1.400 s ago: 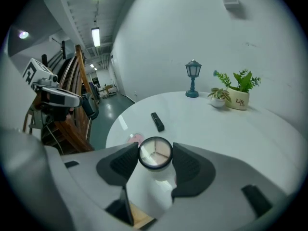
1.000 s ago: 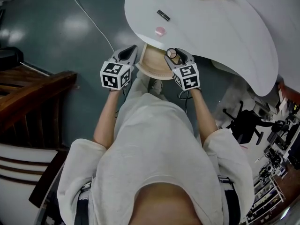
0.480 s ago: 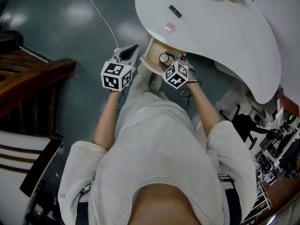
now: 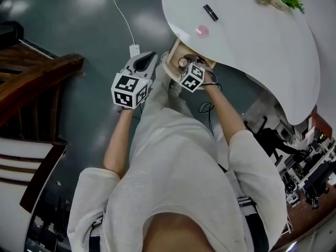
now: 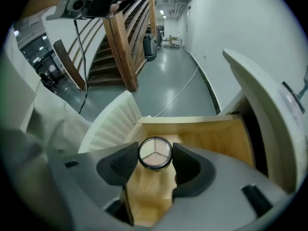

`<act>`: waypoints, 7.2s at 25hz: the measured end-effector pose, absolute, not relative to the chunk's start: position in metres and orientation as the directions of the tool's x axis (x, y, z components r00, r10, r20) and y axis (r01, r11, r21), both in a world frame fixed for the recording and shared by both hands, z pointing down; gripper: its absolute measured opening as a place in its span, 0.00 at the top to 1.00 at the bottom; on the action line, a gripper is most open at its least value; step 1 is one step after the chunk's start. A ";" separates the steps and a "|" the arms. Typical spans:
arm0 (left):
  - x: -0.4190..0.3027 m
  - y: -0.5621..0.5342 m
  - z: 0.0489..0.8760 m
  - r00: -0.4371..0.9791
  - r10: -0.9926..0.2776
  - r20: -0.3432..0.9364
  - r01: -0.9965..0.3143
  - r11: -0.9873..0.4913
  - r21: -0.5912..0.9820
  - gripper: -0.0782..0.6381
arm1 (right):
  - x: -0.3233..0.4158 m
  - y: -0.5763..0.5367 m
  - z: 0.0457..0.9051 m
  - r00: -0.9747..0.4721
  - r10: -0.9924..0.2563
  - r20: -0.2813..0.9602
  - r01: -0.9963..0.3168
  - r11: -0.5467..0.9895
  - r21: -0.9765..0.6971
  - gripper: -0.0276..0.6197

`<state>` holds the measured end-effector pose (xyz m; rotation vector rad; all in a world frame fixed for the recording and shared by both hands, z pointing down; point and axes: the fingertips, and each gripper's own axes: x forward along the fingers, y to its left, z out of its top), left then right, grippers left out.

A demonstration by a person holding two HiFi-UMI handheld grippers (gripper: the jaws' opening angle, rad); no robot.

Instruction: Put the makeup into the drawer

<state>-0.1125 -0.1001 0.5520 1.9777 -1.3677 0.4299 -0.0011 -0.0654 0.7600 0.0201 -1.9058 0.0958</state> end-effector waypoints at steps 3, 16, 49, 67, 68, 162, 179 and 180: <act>-0.117 -0.105 0.561 0.397 -0.680 0.616 -0.911 -0.208 0.357 0.87 | -0.005 -0.071 0.782 -0.310 0.049 0.949 -0.076 0.994 -0.076 0.62; -0.127 -0.128 0.591 0.424 -0.631 0.650 -0.903 -0.235 0.360 0.87 | -0.006 -0.084 0.876 -0.217 0.101 0.971 -0.132 0.982 -0.132 0.62; -0.094 -0.111 0.563 0.445 -0.666 0.598 -0.894 -0.290 0.342 0.87 | -0.012 -0.080 0.687 -0.563 -0.165 0.810 -0.341 0.939 -0.046 0.60; -0.068 -0.109 0.538 0.455 -0.691 0.562 -0.889 -0.313 0.334 0.87 | 0.019 -0.181 0.605 -0.574 -0.399 0.715 -0.576 0.818 -0.006 0.52; -0.069 -0.110 0.538 0.454 -0.692 0.561 -0.889 -0.312 0.334 0.87 | 0.018 -0.190 0.607 -0.566 -0.403 0.720 -0.581 0.814 -0.002 0.51; -0.110 -0.093 0.615 0.446 -0.639 0.627 -0.882 -0.193 0.430 0.87 | 0.047 -0.059 0.886 0.093 0.136 0.986 0.151 0.977 -0.149 0.60; -0.100 -0.090 0.609 0.470 -0.643 0.605 -0.872 -0.230 0.433 0.87 | 0.019 -0.073 0.839 -0.119 0.038 0.992 0.067 0.997 -0.031 0.61; -0.099 -0.089 0.607 0.471 -0.645 0.602 -0.871 -0.233 0.432 0.87 | 0.016 -0.074 0.832 -0.143 0.028 0.989 0.050 0.999 -0.021 0.61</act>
